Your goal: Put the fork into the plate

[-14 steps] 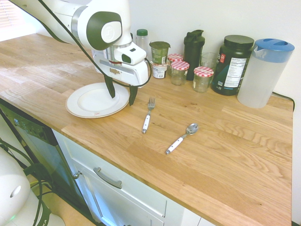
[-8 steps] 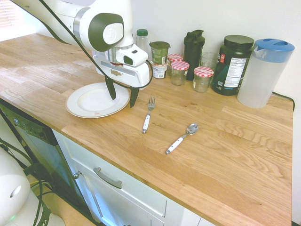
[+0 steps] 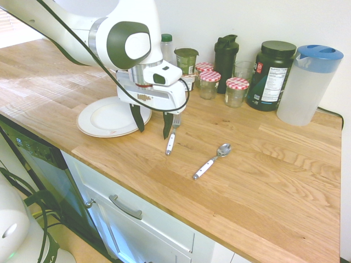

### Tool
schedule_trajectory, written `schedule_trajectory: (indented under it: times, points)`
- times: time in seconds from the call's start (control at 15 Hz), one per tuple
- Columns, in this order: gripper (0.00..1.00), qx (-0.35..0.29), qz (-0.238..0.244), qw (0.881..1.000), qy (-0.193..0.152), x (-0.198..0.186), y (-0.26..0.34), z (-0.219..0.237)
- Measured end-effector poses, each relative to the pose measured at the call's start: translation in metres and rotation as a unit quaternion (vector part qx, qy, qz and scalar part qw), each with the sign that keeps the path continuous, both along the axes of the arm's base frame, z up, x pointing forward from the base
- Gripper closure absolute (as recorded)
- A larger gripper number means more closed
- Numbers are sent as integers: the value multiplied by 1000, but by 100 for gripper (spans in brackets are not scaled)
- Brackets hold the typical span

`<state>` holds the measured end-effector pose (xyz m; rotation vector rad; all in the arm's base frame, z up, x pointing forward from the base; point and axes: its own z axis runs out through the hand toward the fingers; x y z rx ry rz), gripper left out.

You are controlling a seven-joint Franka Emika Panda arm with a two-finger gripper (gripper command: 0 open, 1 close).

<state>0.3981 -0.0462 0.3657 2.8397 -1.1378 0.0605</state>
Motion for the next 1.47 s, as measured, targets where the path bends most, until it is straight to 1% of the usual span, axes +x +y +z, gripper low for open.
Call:
schedule_trajectory:
  times: [0.33,0.53,0.73,1.07,1.33,1.4,1.47]
  points:
    - [0,47,27,999,5,4,-36,23]
    - [0,49,29,998,9,9,-44,30]
    - [0,51,26,998,20,21,-50,21]
    - [0,42,28,998,38,47,-50,-8]
    - [0,32,37,998,50,53,-45,-25]
    - [100,28,40,998,47,53,-44,-26]
    - [100,24,43,998,44,53,-44,-27]
